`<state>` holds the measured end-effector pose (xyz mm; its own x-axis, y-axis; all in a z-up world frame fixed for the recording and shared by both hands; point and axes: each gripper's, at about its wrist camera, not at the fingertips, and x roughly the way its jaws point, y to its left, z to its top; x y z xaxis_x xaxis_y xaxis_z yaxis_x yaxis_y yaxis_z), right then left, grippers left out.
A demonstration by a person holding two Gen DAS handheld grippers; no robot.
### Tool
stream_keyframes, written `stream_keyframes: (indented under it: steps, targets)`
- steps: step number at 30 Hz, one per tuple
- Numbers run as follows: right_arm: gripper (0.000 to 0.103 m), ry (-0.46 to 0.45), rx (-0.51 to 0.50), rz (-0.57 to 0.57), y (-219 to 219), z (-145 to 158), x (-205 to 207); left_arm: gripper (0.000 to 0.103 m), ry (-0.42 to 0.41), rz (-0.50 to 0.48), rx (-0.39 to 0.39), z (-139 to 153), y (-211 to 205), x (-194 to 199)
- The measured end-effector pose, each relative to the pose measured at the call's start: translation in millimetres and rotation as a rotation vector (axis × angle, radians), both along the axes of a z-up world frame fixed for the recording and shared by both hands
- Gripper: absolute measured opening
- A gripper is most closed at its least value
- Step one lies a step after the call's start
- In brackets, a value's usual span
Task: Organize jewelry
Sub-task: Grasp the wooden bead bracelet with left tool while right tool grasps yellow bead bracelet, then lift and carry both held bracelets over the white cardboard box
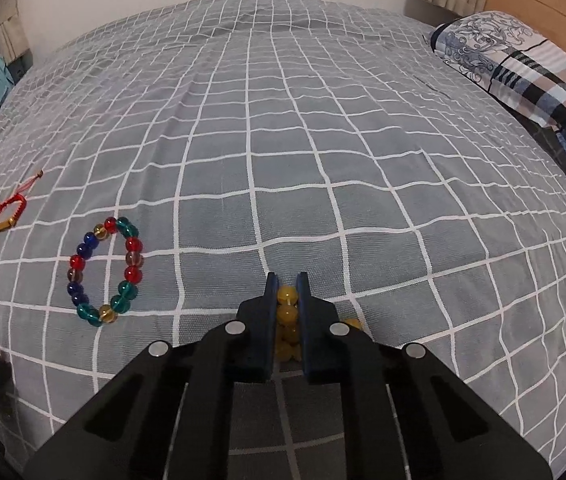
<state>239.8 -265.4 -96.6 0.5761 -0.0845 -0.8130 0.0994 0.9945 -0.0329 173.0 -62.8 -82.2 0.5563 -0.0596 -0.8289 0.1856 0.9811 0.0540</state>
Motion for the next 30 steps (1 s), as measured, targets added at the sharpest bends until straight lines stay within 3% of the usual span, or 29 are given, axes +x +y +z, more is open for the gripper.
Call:
stream_keyframes:
  steps: [13, 30]
  targets:
    - [0.009, -0.112, 0.024, 0.004, 0.3, 41.1, -20.6, 0.007, -0.079, 0.032, -0.066, 35.2, 17.2, -8.1]
    - [0.009, -0.301, -0.002, 0.069, 35.4, 96.8, -63.1, 0.008, -0.259, 0.121, -0.102, 85.6, 42.7, -25.8]
